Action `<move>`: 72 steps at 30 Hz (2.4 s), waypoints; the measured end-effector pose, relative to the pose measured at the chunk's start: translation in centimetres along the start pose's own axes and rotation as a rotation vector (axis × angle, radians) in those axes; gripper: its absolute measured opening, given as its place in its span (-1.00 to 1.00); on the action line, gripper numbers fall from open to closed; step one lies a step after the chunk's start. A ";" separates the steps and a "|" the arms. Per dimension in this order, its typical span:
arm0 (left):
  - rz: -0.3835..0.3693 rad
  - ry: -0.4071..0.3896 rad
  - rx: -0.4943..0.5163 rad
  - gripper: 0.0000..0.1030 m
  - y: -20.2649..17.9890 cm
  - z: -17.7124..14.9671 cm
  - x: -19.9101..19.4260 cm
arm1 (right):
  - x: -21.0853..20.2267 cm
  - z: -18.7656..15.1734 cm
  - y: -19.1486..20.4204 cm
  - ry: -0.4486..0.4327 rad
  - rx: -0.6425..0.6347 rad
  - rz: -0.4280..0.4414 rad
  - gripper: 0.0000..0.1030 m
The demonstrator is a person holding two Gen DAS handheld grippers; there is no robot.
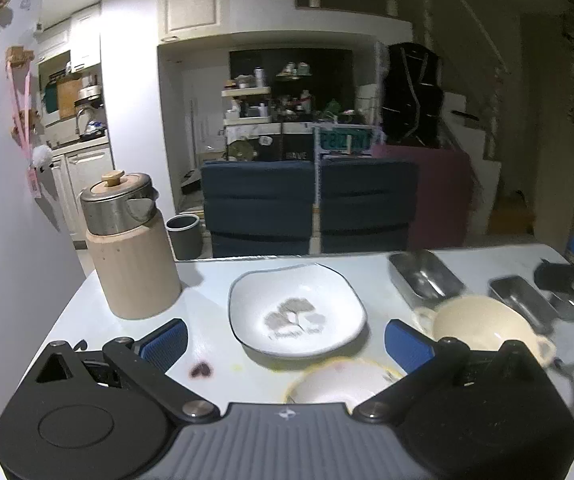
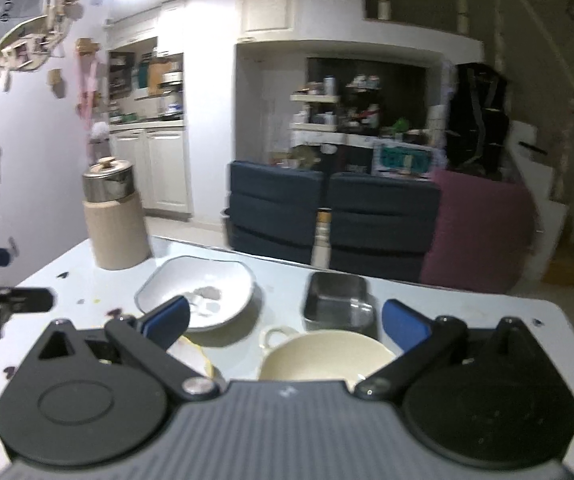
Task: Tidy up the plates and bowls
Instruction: 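Move the left gripper to the white ginkgo plate while the right gripper approaches its rim, then close the left gripper on the plate rim while the right gripper grips the rim too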
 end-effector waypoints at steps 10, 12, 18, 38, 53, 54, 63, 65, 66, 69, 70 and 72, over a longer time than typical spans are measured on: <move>-0.031 0.044 -0.119 1.00 3.9 2.1 9.1 | 8.5 3.5 -0.6 0.018 0.143 0.069 1.00; -0.022 0.048 -0.141 1.00 4.7 2.2 10.9 | 10.4 3.8 -0.8 0.036 0.171 0.069 1.00; -0.062 0.047 -0.263 1.00 7.0 1.3 15.8 | 15.7 4.0 -1.0 0.119 0.251 0.150 1.00; -0.156 0.195 -0.362 0.03 8.8 0.3 23.0 | 28.6 1.7 0.6 0.405 0.407 0.139 -0.14; -0.162 0.289 -0.348 -0.77 9.6 -0.9 25.7 | 32.8 1.1 1.7 0.512 0.306 0.189 -0.59; -0.160 0.286 -0.353 -0.77 9.6 -1.0 25.7 | 32.9 1.1 1.7 0.511 0.308 0.192 -0.59; -0.186 0.271 -0.386 -0.77 10.1 -1.7 25.6 | 32.7 0.3 0.8 0.499 0.359 0.217 -0.60; -0.189 0.260 -0.356 -0.76 10.2 -2.0 25.2 | 32.1 0.0 0.8 0.485 0.328 0.226 -0.62; -0.195 0.253 -0.356 -0.76 10.3 -2.1 25.0 | 31.9 -0.1 0.8 0.480 0.314 0.236 -0.63; -0.190 0.220 -0.385 -0.77 10.6 -2.0 24.3 | 31.4 0.0 0.8 0.465 0.283 0.269 -0.69; -0.184 0.202 -0.382 -0.77 10.6 -1.7 23.9 | 31.1 0.1 0.7 0.457 0.274 0.275 -0.71; -0.179 0.163 -0.377 -0.78 10.6 -0.8 23.0 | 30.6 0.6 1.0 0.435 0.254 0.283 -0.71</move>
Point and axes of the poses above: each gripper's, at about its wrist camera, not at the fingertips, and x roughly the way its jaws point, y to its left, z to its top, the point moved 4 cm from there along x, roughly the way its jaws point, and after that the axes turned 4 degrees about y, right-handed, at the moved point
